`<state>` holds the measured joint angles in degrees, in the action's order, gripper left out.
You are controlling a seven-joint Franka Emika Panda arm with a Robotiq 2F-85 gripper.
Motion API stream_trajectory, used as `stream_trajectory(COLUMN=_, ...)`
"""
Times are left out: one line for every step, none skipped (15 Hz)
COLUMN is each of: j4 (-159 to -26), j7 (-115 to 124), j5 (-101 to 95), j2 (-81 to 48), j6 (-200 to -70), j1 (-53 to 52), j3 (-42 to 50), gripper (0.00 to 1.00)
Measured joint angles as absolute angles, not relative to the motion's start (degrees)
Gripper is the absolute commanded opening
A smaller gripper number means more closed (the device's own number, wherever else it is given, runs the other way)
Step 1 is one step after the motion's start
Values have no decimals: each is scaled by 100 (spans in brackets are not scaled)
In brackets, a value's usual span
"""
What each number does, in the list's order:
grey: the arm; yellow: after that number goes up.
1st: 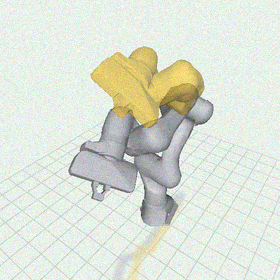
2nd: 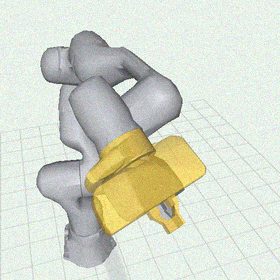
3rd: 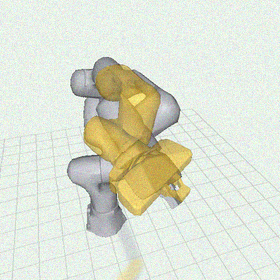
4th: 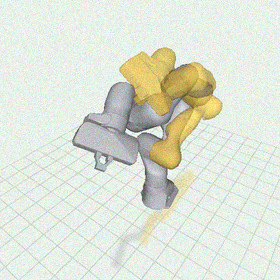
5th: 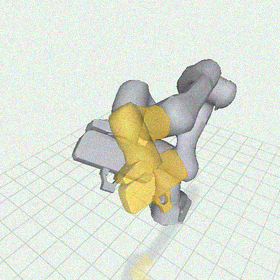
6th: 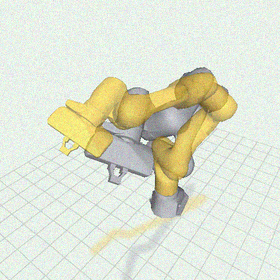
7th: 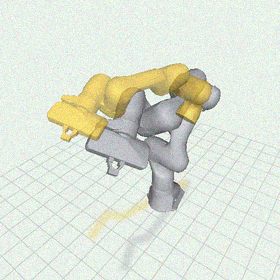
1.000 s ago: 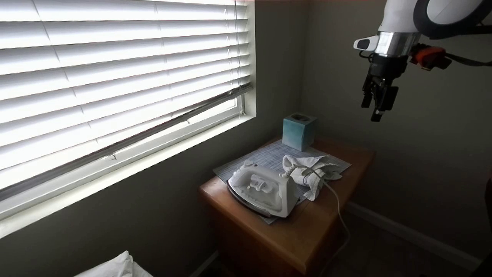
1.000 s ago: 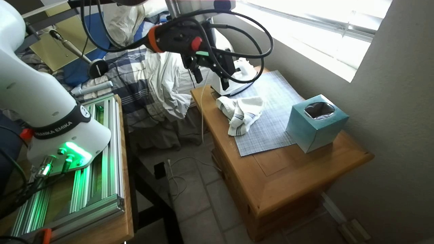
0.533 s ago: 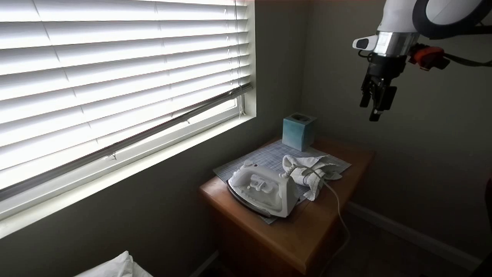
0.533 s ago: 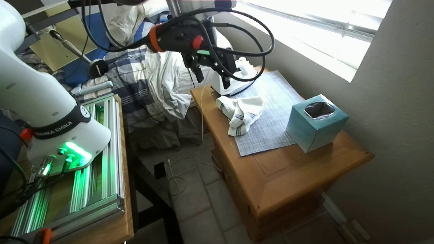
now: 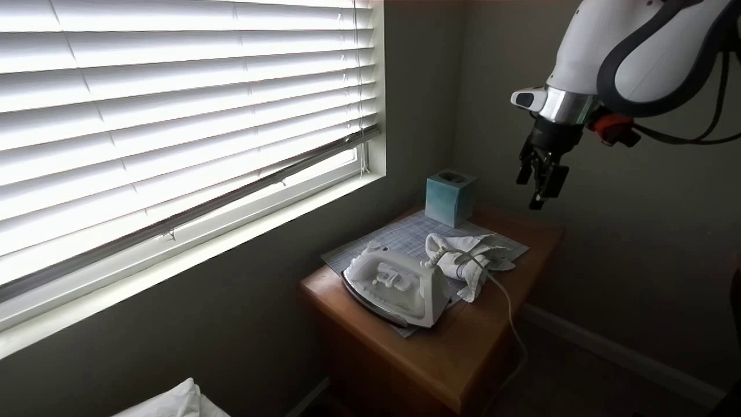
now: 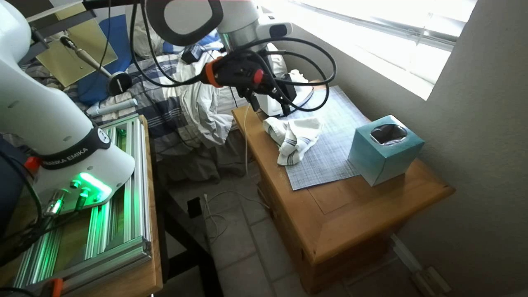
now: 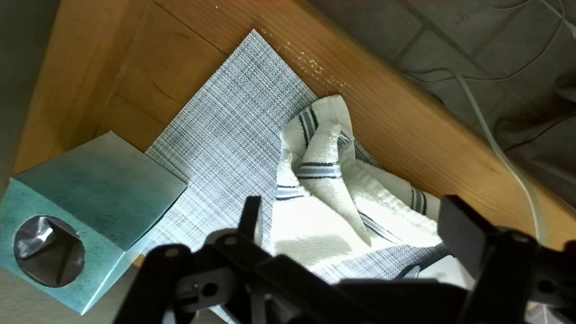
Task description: Partially unfold the towel
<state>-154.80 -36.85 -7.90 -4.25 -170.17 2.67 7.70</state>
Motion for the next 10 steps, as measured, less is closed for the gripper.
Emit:
stream_trajectory(j4=-15406, j7=-3720, j5=-722, j2=-656, j6=-17162, j1=295, j3=671, gripper=100)
stream_trajectory(j4=-15306, j7=-3790, j5=-635, j2=-899, j6=-17255, j1=362, j3=522, gripper=100)
stream_trajectory(j4=-15190, j7=-3883, j5=-548, j2=-1129, j6=-17292, j1=483, j3=325, gripper=100)
stream_trajectory(j4=-15053, j7=-3958, j5=-526, j2=-1354, j6=-17312, j1=629, j3=130, gripper=100)
stream_trajectory(j4=-14897, j7=-4033, j5=-526, j2=-1576, j6=-17327, j1=792, j3=-51, gripper=100)
stream_trajectory(j4=-14736, j7=-4114, j5=-546, j2=-1788, j6=-17358, j1=947, j3=-182, gripper=100)
stream_trajectory(j4=-14574, j7=-4199, j5=-574, j2=-1988, j6=-17389, j1=1097, j3=-280, gripper=100)
stream_trajectory(j4=-14415, j7=-4289, j5=-631, j2=-2174, j6=-17427, j1=1227, j3=-332, gripper=100)
stream_trajectory(j4=-14273, j7=-4357, j5=-713, j2=-2342, j6=-17480, j1=1323, j3=-337, gripper=100)
stream_trajectory(j4=-14138, j7=-4424, j5=-813, j2=-2500, j6=-17534, j1=1421, j3=-337, gripper=100)
